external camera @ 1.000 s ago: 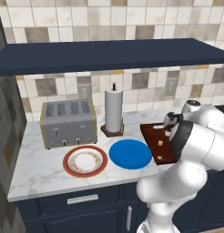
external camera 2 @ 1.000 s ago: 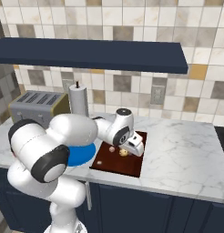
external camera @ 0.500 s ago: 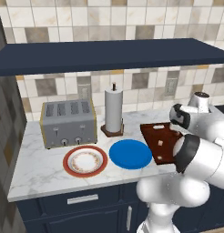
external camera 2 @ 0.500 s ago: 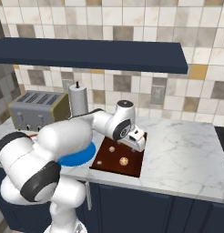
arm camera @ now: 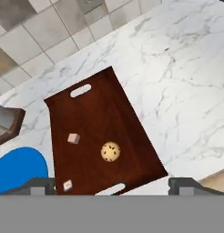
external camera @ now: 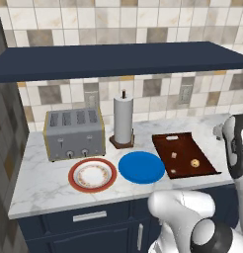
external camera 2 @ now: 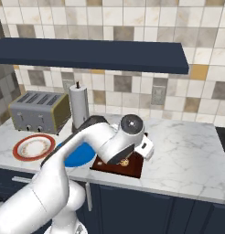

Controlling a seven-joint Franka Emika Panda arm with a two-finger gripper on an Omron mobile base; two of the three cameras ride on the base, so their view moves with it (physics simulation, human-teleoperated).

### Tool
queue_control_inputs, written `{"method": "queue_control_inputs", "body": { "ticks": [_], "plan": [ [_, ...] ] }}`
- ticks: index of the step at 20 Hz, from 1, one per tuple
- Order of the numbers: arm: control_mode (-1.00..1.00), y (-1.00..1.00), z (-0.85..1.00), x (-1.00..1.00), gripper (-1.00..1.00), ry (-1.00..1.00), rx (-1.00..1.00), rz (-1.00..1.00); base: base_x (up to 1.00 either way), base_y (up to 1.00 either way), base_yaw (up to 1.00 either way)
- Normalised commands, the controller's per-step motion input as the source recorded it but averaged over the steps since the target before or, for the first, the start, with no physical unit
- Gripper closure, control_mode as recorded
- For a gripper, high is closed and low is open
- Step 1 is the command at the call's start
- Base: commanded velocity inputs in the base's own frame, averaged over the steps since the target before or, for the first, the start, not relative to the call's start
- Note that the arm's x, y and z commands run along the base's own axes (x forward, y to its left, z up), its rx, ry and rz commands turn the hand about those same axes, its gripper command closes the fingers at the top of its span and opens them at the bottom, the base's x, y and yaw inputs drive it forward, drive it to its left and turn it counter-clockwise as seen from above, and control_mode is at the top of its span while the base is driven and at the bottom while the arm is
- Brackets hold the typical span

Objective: Move the dessert items from the plates to the tray.

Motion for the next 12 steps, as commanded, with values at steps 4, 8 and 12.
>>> {"method": "queue_control_inputs", "body": {
  "ticks": [4,8,12],
  "plan": [
    [-1.00,0.00,0.64,-0.75,-1.00,-0.46,0.02,0.01,0.00,0.00,0.00],
    [-1.00,0.00,0.00,0.00,-1.00,0.00,0.00,0.00,0.00,0.00,0.00],
    [-1.00,0.25,0.29,-0.56,-1.00,-0.27,-0.10,0.00,0.00,0.00,0.00]
  ]
}}
